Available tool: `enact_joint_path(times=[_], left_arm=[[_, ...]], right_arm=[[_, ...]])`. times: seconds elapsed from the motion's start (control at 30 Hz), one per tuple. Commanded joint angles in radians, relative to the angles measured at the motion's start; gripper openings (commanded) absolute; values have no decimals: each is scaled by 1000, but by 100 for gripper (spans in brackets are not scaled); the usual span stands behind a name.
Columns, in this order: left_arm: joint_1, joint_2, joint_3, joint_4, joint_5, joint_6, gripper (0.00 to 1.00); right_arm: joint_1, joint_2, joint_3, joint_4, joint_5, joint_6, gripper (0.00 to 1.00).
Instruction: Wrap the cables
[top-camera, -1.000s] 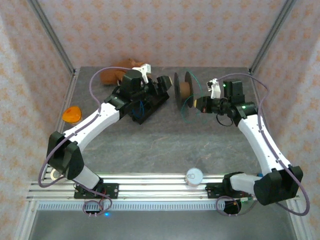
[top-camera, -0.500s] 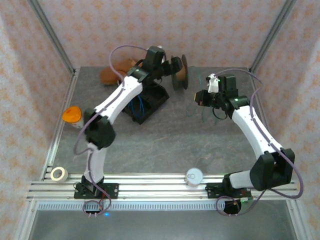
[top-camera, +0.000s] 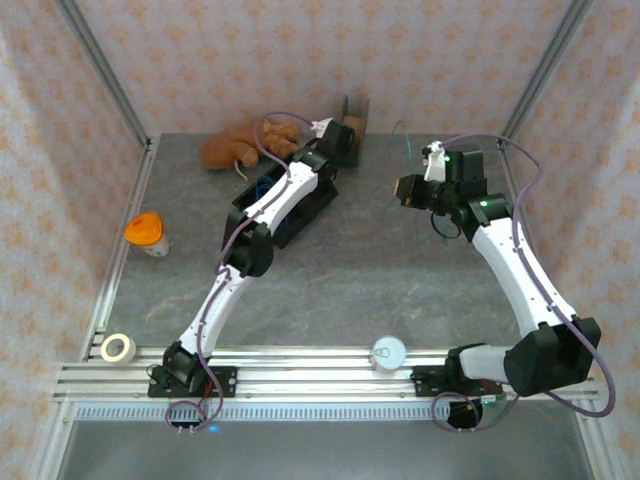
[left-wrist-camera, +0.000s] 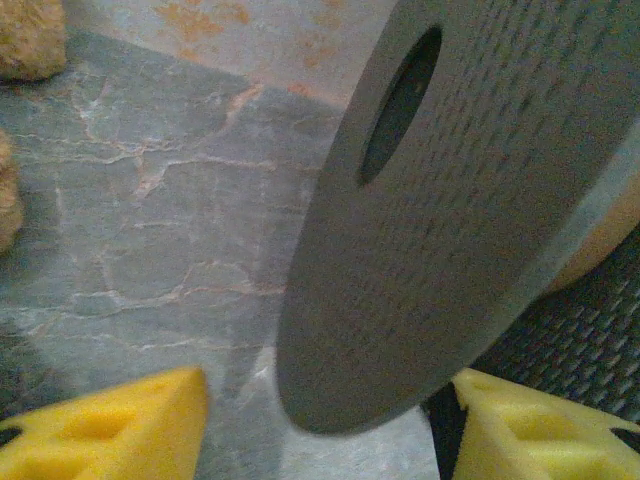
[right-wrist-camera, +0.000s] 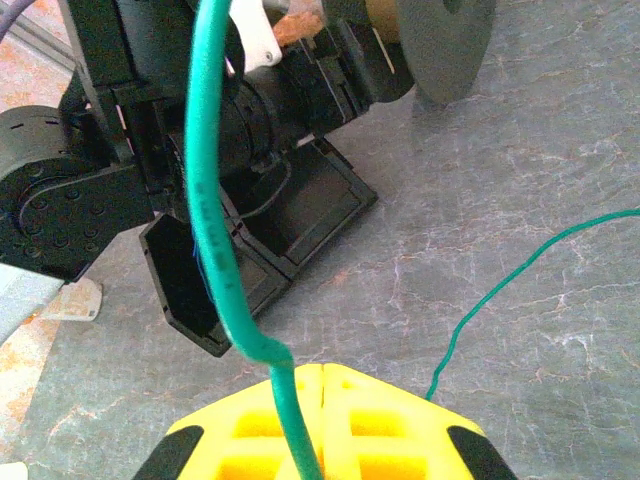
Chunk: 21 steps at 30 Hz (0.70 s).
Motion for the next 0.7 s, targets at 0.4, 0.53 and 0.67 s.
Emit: enact_joint_path(times=[0.4,0.53,0.67], left_arm=[[-39,-59,-25,141,-20,114,1],[-64,-157,-113,103,-14,134,0],[-87,-281,-237,44,22,148,0]], right_arm=[[2,-49,-27,-28,28,-105,0],[1,-91,-66,-25,116,-171,0],[2,-171,-87,-20,201,-178,0]])
